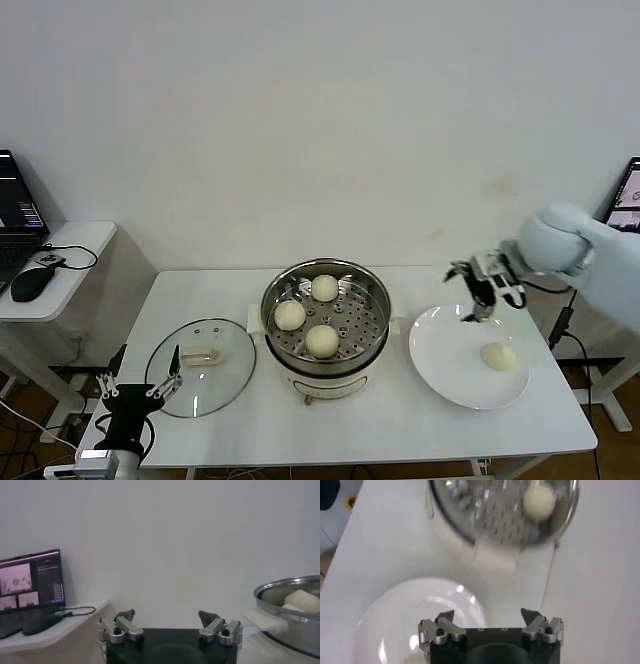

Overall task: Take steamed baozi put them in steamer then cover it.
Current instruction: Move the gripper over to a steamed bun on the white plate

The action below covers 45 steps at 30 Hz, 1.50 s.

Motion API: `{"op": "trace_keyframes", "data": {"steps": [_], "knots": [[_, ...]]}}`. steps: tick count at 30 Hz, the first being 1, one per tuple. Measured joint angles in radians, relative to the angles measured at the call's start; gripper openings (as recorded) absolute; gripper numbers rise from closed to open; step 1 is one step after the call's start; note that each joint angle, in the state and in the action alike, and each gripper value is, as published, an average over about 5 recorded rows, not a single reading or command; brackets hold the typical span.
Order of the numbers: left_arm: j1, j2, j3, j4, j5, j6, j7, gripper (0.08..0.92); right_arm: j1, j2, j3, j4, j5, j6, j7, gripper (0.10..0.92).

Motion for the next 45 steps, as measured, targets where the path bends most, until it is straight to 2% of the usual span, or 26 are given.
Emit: {"op": "trace_keyframes", "data": {"steps": [7,16,34,40,45], "knots": [[0.008,-0.001,-0.003,0.002,0.007,0.0,0.0,0.823,-0.223,-0.028,0.199,-0.076,-0.088,0.059,-0.034,0.823],[0.015,0.0,-0.018,0.008,0.008,0.001,0.003,0.823,-0.427,0.008,0.371,-0.198,-0.203,0.114,-0.047,0.823],[0.016,0.0,-0.03,0.014,0.007,0.002,0.004,0.823,-0.533,0.136,0.466,-0.369,-0.337,0.138,-0.026,0.822],[0.013,-0.002,-0.034,0.019,0.006,0.002,0.002,0.823,-0.54,0.169,0.476,-0.402,-0.358,0.136,-0.024,0.775],[0.01,-0.003,-0.037,0.024,0.003,0.002,0.001,0.823,-0.542,0.186,0.479,-0.418,-0.369,0.133,-0.024,0.684]]}}
